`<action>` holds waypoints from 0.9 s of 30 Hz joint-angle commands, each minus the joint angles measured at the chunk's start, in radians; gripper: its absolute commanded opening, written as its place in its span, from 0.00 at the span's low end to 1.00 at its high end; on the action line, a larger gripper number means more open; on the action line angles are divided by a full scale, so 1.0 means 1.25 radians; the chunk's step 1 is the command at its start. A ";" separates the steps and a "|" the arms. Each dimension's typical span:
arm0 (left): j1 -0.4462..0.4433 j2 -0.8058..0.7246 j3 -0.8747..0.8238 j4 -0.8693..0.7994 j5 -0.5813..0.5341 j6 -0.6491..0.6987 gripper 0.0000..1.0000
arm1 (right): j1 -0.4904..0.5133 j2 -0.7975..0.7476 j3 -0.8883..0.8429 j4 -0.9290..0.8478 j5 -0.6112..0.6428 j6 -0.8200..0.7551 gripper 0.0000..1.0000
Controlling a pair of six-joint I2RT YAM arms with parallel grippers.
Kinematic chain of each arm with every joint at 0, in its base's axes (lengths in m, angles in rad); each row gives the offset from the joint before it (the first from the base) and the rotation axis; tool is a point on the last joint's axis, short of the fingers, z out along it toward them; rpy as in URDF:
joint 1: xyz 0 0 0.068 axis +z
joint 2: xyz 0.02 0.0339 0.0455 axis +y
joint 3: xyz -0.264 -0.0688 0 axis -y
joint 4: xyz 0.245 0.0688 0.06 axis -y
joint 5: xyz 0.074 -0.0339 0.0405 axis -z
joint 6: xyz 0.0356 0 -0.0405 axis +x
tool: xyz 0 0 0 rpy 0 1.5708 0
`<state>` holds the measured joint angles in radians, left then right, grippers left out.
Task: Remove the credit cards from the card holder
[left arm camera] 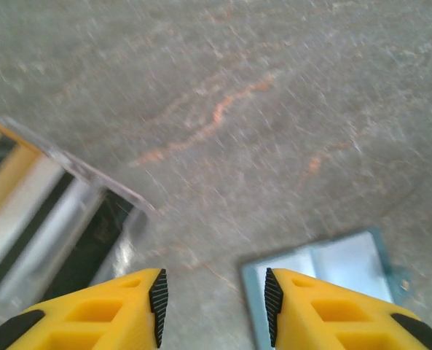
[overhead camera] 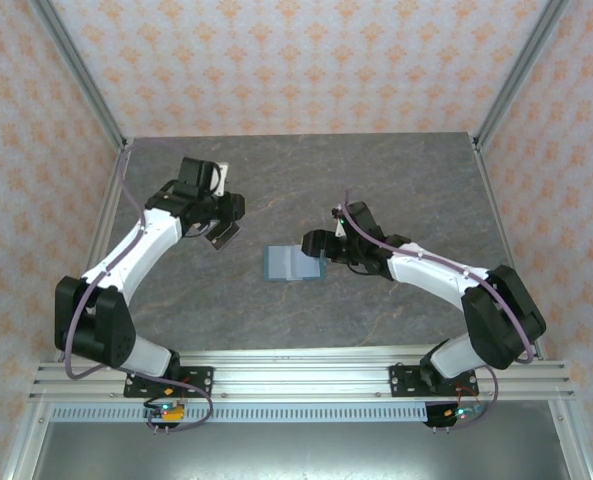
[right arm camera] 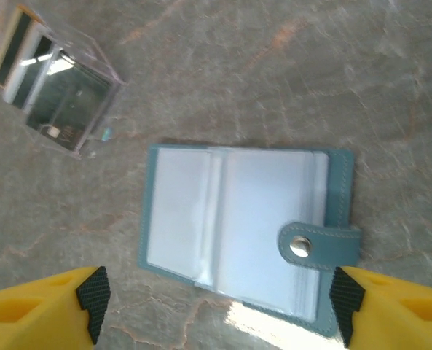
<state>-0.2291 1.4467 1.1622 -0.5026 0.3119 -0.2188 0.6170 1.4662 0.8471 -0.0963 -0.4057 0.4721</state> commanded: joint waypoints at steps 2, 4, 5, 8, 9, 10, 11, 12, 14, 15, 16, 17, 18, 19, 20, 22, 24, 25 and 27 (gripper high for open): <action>-0.034 -0.029 -0.030 -0.060 -0.043 -0.171 0.43 | 0.006 -0.002 0.012 -0.095 0.033 -0.024 0.63; -0.068 -0.033 -0.044 -0.062 -0.052 -0.196 0.43 | 0.009 0.008 0.016 -0.107 0.024 -0.020 0.56; -0.084 -0.031 -0.045 -0.068 -0.053 -0.216 0.43 | 0.009 0.015 0.017 -0.109 0.018 -0.016 0.54; -0.129 -0.016 -0.053 -0.075 -0.065 -0.281 0.43 | 0.014 0.039 0.028 -0.116 0.013 -0.008 0.49; -0.143 -0.008 -0.058 -0.073 -0.069 -0.298 0.43 | 0.017 0.050 0.034 -0.118 0.013 -0.008 0.48; -0.154 -0.001 -0.061 -0.072 -0.072 -0.315 0.42 | 0.019 0.059 0.036 -0.120 0.016 -0.006 0.48; -0.167 0.009 -0.066 -0.070 -0.077 -0.333 0.41 | 0.021 0.068 0.041 -0.120 0.016 -0.003 0.46; -0.180 0.017 -0.071 -0.066 -0.078 -0.352 0.39 | 0.023 0.076 0.044 -0.120 0.016 0.000 0.45; -0.204 0.036 -0.075 -0.071 -0.083 -0.386 0.37 | 0.025 0.087 0.047 -0.119 0.017 0.004 0.44; -0.218 0.048 -0.069 -0.081 -0.086 -0.391 0.37 | 0.027 0.094 0.049 -0.117 0.017 0.007 0.42; -0.233 0.057 -0.062 -0.097 -0.099 -0.397 0.37 | 0.027 0.098 0.051 -0.116 0.014 0.010 0.41; -0.247 0.068 -0.053 -0.109 -0.115 -0.402 0.36 | 0.027 0.105 0.052 -0.113 0.011 0.012 0.40; -0.259 0.078 -0.050 -0.111 -0.120 -0.404 0.36 | 0.028 0.109 0.054 -0.109 0.007 0.016 0.39; -0.265 0.088 -0.050 -0.109 -0.121 -0.408 0.36 | 0.028 0.115 0.057 -0.108 0.003 0.019 0.39; -0.269 0.100 -0.050 -0.103 -0.121 -0.414 0.35 | 0.028 0.121 0.060 -0.108 0.000 0.019 0.38; -0.277 0.121 -0.049 -0.092 -0.123 -0.420 0.34 | 0.030 0.131 0.066 -0.107 -0.004 0.022 0.36; -0.283 0.146 -0.046 -0.081 -0.122 -0.428 0.34 | 0.034 0.135 0.067 -0.108 0.001 0.026 0.35; -0.285 0.156 -0.045 -0.076 -0.119 -0.432 0.33 | 0.034 0.134 0.067 -0.107 0.005 0.027 0.35; -0.289 0.177 -0.040 -0.067 -0.114 -0.439 0.32 | 0.037 0.138 0.065 -0.106 0.013 0.033 0.35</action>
<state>-0.5808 1.6398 1.0847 -0.5903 0.2005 -0.7303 0.6533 1.6249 0.9024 -0.2214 -0.4038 0.4969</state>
